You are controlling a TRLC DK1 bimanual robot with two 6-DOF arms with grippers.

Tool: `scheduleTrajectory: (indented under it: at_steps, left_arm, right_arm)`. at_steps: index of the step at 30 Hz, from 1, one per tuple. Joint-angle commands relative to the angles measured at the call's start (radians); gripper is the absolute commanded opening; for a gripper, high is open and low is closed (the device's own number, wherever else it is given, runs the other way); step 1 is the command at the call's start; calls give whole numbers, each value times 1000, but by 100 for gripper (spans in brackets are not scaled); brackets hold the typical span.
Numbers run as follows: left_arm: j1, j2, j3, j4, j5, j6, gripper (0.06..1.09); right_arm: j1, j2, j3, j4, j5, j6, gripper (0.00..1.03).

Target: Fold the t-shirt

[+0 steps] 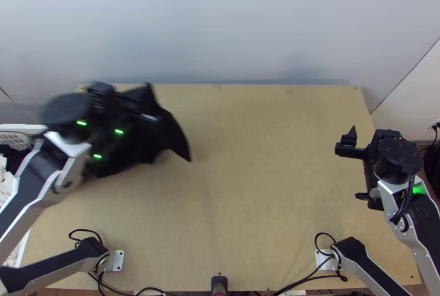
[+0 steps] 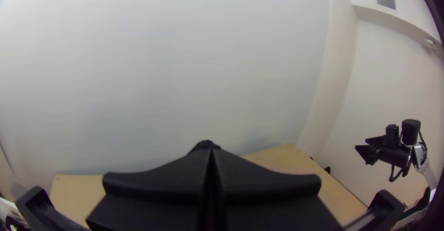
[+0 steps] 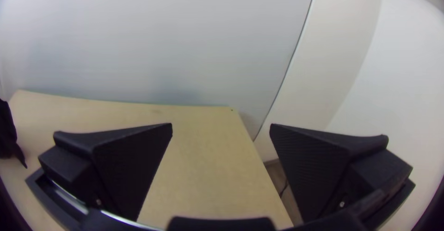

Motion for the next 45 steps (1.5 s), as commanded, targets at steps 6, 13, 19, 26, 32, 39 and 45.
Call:
scheduleTrajectory:
  at_steps: [6,13,19,26,32,39,45]
  left_arm:
    - [-275,245,-47,284,-5,-21,10]
    - [-404,441,-22,399,-43,-35,10]
    - [-453,581,-50,479,-51,-35,10]
    - [-457,665,59,456,-103,-33,10]
    - [-454,641,165,146,-109,-90,93]
    - [-395,525,162,51,-158,-87,103]
    - [-240,427,128,-29,-158,-85,104]
  right_arm:
    - [9,-11,-69,-5,2,-1,98]
    - [13,-16,-99,-4,2,-1,98]
    - [16,-17,-124,6,0,4,98]
    - [27,3,-136,32,-1,5,98]
    - [70,41,-151,47,-8,34,98]
    - [145,144,-118,76,-46,73,98]
    - [249,276,-9,85,-110,128,98]
